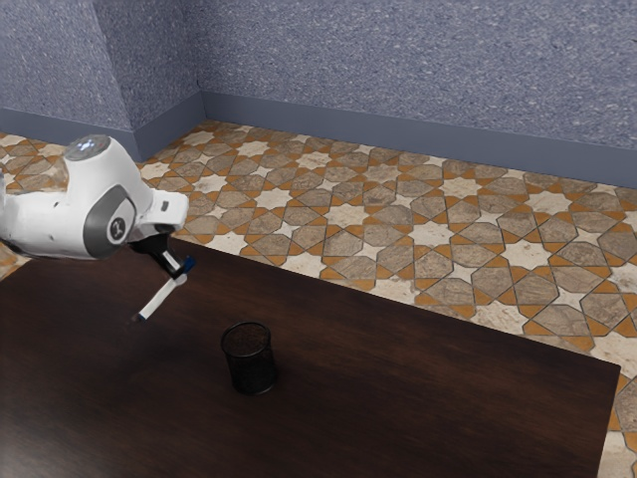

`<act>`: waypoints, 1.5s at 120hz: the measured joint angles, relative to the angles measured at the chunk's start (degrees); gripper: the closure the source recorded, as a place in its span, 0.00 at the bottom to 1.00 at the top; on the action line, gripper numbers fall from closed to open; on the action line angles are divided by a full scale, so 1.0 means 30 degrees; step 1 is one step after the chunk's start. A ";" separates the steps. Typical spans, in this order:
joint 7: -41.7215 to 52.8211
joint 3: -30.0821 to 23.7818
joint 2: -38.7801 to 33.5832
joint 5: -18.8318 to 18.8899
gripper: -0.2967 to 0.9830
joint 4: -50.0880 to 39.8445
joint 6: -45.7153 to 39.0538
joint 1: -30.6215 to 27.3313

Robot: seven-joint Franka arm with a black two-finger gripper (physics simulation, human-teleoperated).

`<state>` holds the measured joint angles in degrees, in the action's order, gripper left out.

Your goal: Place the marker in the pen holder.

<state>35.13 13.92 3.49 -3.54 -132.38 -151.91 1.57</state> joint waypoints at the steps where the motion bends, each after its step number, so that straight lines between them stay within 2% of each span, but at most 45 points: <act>1: -0.0009 -0.0195 0.0040 -0.0006 0.85 0.0211 0.0033 -0.0035; 13: -0.0138 -0.2550 0.1145 -0.0173 0.85 0.2957 0.0321 0.0204; 26: -0.0269 -0.4205 0.2414 -0.0636 0.85 0.5089 0.0260 0.0633; 65: -0.0457 -0.7653 0.3061 -0.2094 0.85 0.5383 -0.2525 0.0595; 99: -0.0334 -0.7843 0.1108 -0.3244 0.83 0.1896 -0.3640 0.0650; 145: -0.0133 -0.7787 -0.3582 -0.4365 0.82 -0.3080 -0.3779 0.0575; 175: -0.0033 -0.7102 -0.4102 -0.4869 0.82 -0.4149 -0.3759 0.0554; 180: -0.0005 -0.7062 -0.4095 -0.4908 0.75 -0.4237 -0.3726 0.0563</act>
<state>35.12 -7.27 -8.79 -18.27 -145.09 -163.08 3.26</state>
